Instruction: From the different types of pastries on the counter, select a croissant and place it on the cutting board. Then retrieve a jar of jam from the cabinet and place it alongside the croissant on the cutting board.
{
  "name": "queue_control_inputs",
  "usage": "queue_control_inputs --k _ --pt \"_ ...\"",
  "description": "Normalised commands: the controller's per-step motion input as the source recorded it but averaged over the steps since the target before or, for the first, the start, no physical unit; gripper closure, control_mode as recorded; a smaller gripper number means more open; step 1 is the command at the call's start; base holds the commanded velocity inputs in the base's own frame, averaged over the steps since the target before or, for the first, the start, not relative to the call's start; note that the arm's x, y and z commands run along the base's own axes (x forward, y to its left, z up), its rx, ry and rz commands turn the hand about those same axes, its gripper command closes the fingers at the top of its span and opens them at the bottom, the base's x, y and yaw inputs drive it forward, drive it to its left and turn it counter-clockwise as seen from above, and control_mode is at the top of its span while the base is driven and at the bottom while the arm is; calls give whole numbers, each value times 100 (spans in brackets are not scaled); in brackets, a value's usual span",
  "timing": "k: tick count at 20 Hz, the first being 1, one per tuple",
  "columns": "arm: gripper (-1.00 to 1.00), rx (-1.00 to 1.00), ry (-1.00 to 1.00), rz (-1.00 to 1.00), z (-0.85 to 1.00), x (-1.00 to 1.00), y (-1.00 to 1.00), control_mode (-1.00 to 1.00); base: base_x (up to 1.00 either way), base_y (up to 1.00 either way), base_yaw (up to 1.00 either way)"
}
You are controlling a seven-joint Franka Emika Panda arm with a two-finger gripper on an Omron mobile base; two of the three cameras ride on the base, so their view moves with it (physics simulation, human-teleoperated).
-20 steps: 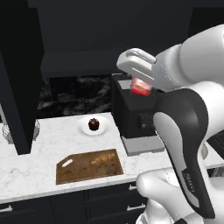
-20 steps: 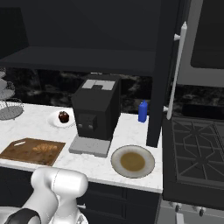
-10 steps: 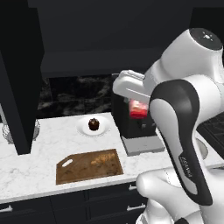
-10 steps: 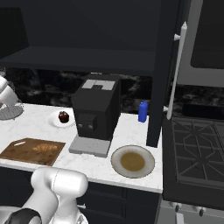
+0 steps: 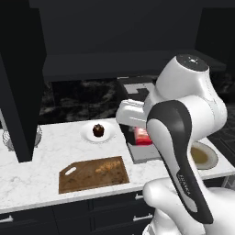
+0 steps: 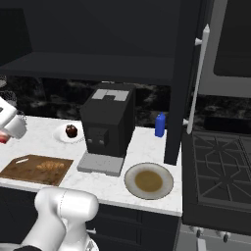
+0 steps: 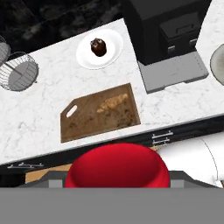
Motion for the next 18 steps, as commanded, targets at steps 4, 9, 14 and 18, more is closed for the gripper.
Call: queue_control_inputs --k 4,9,14,18 --pt "100 -10 2 4 -66 -8 26 -100 0 0 0" --pt "100 -6 7 5 -62 0 38 -100 0 0 0" --pt "100 -1 9 1 -5 6 31 -100 0 0 0" --pt "100 0 3 0 43 8 34 -100 0 0 0"
